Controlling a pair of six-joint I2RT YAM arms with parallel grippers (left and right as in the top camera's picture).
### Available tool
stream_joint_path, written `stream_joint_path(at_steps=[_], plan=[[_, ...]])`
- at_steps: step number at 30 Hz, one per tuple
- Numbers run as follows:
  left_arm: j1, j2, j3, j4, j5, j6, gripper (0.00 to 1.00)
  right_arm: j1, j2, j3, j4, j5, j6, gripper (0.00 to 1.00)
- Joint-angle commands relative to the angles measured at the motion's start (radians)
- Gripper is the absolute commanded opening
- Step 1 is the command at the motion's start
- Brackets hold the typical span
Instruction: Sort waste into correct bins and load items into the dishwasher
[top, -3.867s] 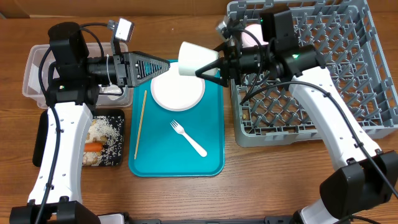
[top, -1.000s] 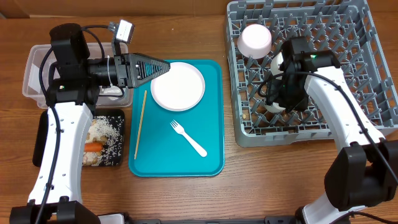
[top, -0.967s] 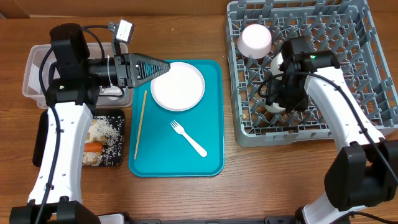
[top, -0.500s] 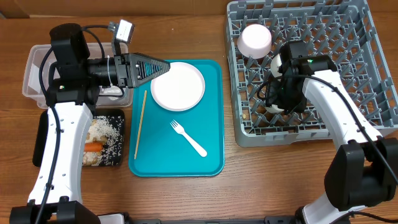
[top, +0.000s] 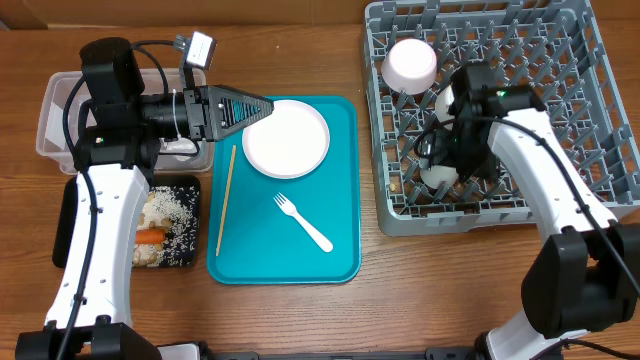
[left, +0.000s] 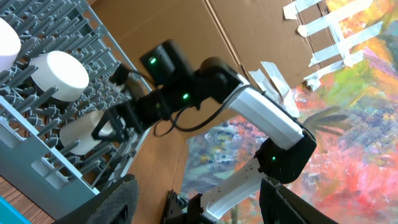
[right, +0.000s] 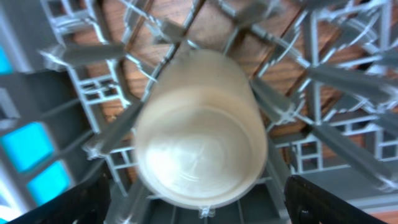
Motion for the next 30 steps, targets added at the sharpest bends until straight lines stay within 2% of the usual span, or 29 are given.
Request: stream_joint_path(at_steps=[1, 8, 12, 19, 25, 30], plan=[[0.003, 0.003, 0.013, 0.002, -0.006, 0.024, 0.64, -0.002, -0.007, 0.146, -0.050, 0.010, -0.007, 0.93], [0.003, 0.003, 0.008, 0.002, -0.007, 0.041, 0.64, -0.002, -0.007, 0.343, -0.214, -0.069, -0.006, 1.00], [0.003, 0.003, -0.013, -0.006, -0.011, 0.093, 0.65, -0.002, -0.008, 0.345, -0.262, -0.130, -0.006, 1.00], [0.003, 0.003, -0.023, -0.135, -0.015, 0.214, 0.74, -0.002, -0.008, 0.345, -0.316, -0.129, -0.006, 1.00], [0.002, 0.003, -0.023, -0.219, -0.016, 0.216, 0.72, -0.002, -0.008, 0.345, -0.339, -0.130, -0.006, 1.00], [-0.014, 0.003, -0.023, -0.329, -0.142, 0.239, 0.71, -0.002, -0.008, 0.345, -0.362, -0.129, -0.006, 1.00]])
